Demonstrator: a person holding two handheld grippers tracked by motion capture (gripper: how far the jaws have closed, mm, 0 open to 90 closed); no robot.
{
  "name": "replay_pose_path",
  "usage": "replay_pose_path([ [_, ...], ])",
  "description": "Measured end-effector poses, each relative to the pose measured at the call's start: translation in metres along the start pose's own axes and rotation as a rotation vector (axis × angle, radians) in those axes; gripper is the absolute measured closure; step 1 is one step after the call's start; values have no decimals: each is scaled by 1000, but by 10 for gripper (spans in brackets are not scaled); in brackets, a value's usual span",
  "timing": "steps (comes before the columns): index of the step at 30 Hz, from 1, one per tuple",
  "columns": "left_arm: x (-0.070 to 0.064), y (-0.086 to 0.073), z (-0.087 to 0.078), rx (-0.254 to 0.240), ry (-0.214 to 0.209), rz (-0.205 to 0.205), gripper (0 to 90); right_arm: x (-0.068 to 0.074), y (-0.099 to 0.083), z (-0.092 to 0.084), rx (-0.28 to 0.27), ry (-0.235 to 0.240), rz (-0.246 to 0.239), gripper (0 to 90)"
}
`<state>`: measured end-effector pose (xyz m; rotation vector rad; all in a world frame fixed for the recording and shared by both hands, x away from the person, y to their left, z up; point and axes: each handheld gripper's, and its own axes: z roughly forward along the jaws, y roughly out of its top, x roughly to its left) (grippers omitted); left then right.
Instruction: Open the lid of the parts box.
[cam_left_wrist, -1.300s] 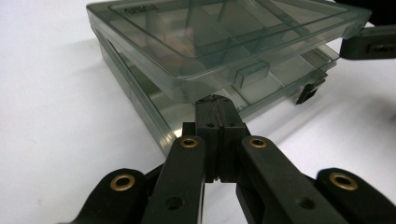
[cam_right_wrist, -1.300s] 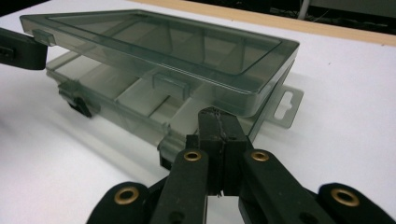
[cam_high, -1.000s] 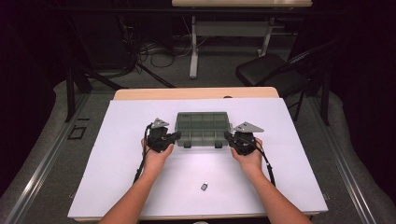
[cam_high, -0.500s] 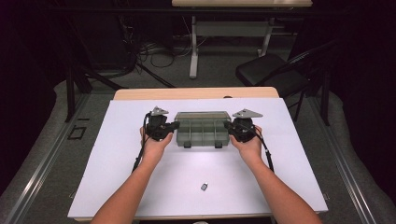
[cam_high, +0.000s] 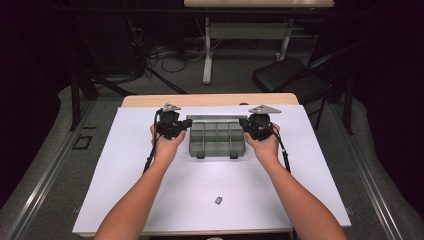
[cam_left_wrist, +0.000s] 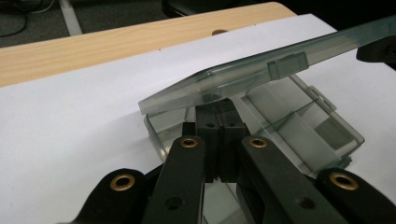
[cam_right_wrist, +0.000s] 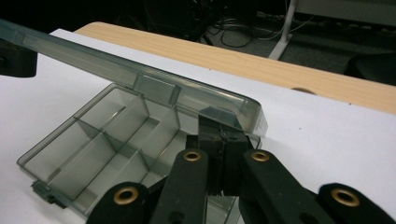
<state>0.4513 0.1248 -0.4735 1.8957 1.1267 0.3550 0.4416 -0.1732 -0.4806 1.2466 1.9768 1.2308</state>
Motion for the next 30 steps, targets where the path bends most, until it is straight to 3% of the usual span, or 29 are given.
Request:
replay_pose_path([
  [12,-1,20,3,-35,52,18,900,1,16,6,-32,-43,-15,900],
  [21,0,28,4,-48,66,13,900,0,22,9,-46,-64,-2,900],
  [30,1,32,3,-60,69,6,900,0,29,7,-56,-62,-20,895],
])
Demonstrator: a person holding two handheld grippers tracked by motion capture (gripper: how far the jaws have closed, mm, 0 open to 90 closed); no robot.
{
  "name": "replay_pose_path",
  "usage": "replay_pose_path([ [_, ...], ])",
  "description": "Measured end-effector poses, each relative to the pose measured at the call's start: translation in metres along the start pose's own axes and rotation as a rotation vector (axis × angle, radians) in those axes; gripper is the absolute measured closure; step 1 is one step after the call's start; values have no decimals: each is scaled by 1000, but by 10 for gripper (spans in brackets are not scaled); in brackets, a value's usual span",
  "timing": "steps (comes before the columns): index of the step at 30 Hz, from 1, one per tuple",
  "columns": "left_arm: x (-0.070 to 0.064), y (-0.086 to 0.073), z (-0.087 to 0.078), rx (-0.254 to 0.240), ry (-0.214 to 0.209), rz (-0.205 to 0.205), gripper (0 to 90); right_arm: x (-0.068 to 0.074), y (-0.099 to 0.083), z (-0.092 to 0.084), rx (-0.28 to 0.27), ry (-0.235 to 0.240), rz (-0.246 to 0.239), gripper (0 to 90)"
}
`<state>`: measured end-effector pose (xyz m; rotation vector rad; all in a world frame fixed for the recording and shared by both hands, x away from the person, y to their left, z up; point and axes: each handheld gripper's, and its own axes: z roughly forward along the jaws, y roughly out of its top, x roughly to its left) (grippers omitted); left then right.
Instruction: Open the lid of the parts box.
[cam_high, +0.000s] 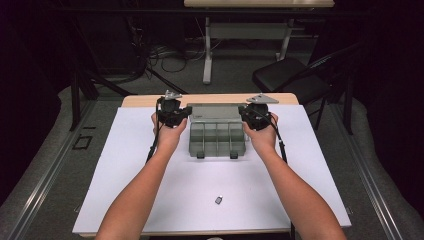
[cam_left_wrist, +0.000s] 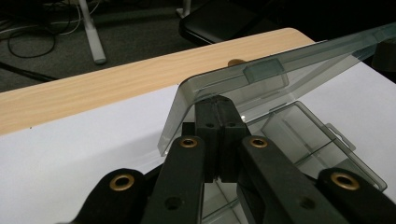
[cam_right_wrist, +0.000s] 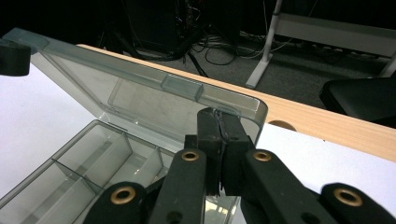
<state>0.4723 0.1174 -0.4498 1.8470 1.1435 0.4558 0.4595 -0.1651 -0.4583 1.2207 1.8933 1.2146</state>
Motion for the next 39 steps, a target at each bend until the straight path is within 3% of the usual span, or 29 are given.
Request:
replay_pose_path([
  [6,1,0,0,2,6,0,900,0,-3,-3,-5,13,-12,880],
  [11,1,2,0,1,11,6,900,-2,-13,-7,11,11,-68,879],
  [18,1,3,1,7,15,7,898,-16,-22,-10,11,-35,-39,807],
  [25,1,3,1,6,18,5,895,-23,-27,1,15,-64,-18,766],
  [39,0,2,3,13,26,6,891,-19,-42,32,52,-77,-6,742],
])
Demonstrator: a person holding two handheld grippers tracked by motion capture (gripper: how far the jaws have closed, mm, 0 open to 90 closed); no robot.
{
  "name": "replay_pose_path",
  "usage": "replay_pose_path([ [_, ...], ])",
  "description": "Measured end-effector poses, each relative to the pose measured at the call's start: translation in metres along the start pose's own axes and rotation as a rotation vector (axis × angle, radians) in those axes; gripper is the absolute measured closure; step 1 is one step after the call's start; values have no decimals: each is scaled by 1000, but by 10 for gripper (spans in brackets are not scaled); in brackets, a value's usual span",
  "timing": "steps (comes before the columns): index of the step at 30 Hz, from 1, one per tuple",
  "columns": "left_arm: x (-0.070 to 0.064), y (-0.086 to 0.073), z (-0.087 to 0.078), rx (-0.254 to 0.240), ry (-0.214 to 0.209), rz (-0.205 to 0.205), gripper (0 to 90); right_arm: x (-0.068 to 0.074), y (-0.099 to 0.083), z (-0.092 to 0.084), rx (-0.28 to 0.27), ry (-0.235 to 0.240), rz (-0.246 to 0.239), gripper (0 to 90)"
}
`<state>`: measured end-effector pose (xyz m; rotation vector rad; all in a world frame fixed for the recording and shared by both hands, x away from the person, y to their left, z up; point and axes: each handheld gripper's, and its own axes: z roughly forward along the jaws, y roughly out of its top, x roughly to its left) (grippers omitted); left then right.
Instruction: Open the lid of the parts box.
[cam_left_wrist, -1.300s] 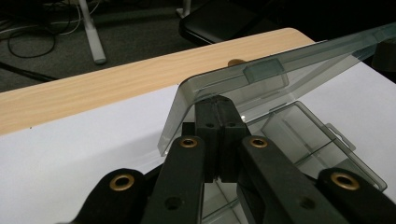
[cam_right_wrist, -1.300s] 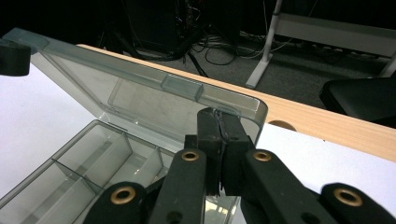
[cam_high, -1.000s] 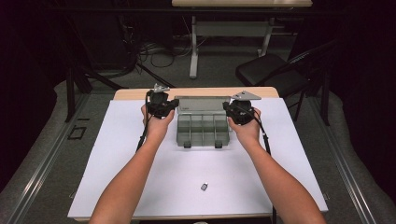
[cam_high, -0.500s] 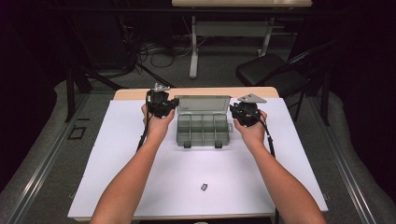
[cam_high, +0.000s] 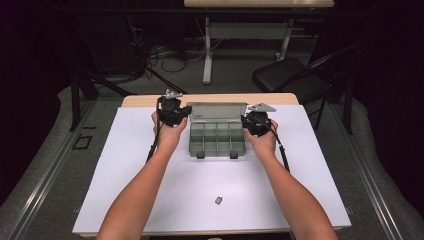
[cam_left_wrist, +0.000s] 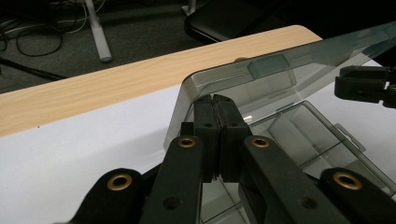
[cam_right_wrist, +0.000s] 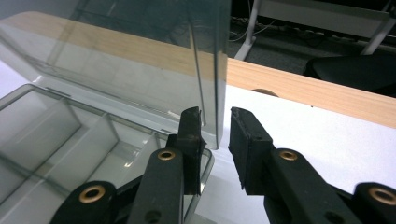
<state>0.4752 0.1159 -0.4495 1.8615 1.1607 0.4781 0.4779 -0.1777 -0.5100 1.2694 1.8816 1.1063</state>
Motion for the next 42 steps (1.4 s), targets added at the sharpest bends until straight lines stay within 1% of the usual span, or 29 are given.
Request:
replay_pose_path([
  [1,0,0,0,3,0,-2,891,-1,-1,1,-4,-6,1,742],
  [3,-1,0,1,2,1,-2,891,-2,-3,5,-10,-9,23,742],
  [4,-1,0,1,10,-1,5,891,-3,-4,6,-15,-10,33,742],
  [5,-1,0,1,10,-1,5,891,-3,-4,6,-15,-10,33,742],
  [6,-1,0,1,8,3,6,890,-4,-5,11,-12,-10,41,742],
  [14,-1,0,0,4,5,5,883,-3,-9,18,1,-25,36,795],
  [16,0,0,-2,6,-1,4,880,-4,-10,19,1,-24,45,801],
  [21,0,0,-2,4,0,5,859,-3,-10,21,2,-22,45,830],
  [22,0,-1,-2,3,-4,6,851,-3,-10,21,2,-20,43,845],
  [23,0,-1,-3,12,-11,5,839,-3,-9,21,4,-17,44,850],
  [27,0,-5,-2,15,-24,8,793,-3,-9,21,8,-18,49,857],
  [28,0,-7,-2,17,-35,6,776,-3,-9,21,9,-17,51,857],
  [29,1,-8,-2,23,-42,6,761,-3,-9,21,8,-16,53,858],
  [31,0,-11,0,32,-40,11,748,-4,-8,21,9,-15,54,859],
  [33,1,-14,2,53,-54,13,724,-4,-8,21,9,-14,60,859],
  [35,0,-15,3,56,-51,13,712,-4,-8,21,11,-16,60,859],
  [36,0,-18,5,72,-55,15,679,-4,-8,21,11,-15,60,859],
  [38,0,-21,6,90,-53,22,647,-4,-8,21,11,-15,60,859],
  [39,0,-23,8,91,-44,21,629,-4,-8,21,11,-16,61,860],
  [41,1,-26,9,116,-41,14,596,-4,-8,21,11,-16,64,860],
  [42,1,-28,11,120,-28,9,584,-4,-8,21,10,-16,64,859],
])
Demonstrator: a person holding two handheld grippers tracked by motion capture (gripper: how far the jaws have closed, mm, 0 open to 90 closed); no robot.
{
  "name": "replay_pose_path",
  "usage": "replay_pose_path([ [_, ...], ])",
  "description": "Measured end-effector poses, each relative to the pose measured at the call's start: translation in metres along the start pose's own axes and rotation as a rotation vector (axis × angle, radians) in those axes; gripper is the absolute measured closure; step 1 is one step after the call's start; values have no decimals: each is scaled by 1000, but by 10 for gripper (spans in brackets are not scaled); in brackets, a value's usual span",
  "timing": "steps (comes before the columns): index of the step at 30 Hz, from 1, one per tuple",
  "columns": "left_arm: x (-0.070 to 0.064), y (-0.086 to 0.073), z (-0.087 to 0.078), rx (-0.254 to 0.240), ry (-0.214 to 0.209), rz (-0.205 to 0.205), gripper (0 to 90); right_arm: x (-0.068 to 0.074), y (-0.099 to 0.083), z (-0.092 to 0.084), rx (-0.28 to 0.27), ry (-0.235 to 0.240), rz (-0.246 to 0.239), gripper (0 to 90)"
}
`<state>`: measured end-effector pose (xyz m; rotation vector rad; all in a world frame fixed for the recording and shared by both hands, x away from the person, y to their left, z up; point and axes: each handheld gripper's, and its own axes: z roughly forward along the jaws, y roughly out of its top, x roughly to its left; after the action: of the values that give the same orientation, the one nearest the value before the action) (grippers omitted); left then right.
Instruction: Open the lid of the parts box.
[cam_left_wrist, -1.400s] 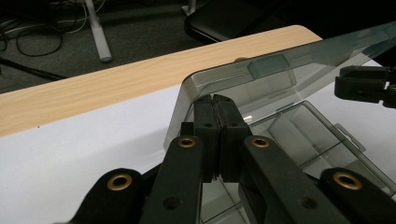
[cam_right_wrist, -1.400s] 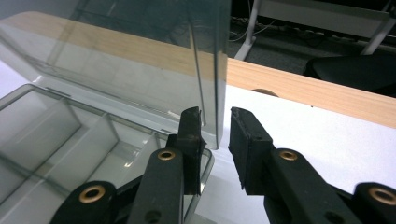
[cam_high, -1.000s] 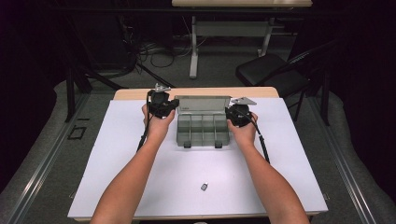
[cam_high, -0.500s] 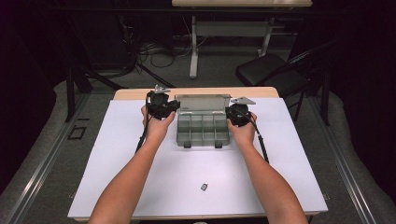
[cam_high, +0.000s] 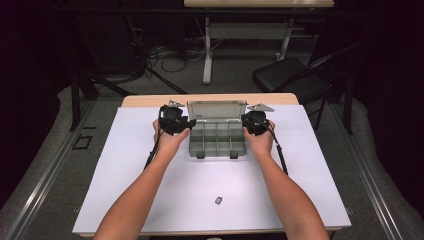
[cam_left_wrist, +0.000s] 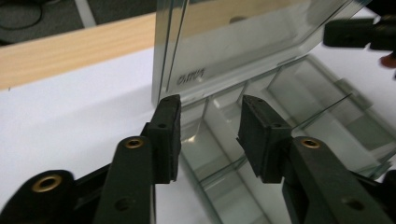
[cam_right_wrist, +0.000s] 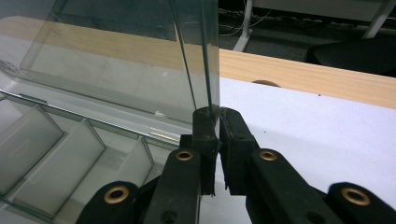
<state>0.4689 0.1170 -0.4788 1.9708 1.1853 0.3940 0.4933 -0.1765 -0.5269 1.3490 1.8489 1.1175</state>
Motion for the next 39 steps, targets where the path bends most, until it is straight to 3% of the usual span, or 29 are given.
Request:
replay_pose_path([
  [4,3,-6,5,45,-2,-24,512,0,0,0,1,0,2,860],
  [8,6,-12,10,89,-2,-23,471,0,0,0,1,-1,1,860],
  [23,11,-31,26,196,11,-34,447,0,0,0,-2,-2,-2,860],
  [31,10,-43,36,204,9,-47,449,1,0,0,-3,-3,2,860],
  [36,6,-46,42,210,18,-35,470,1,-1,0,-4,-5,3,861],
  [39,0,-47,46,216,22,-6,482,1,0,0,-2,-6,3,861],
])
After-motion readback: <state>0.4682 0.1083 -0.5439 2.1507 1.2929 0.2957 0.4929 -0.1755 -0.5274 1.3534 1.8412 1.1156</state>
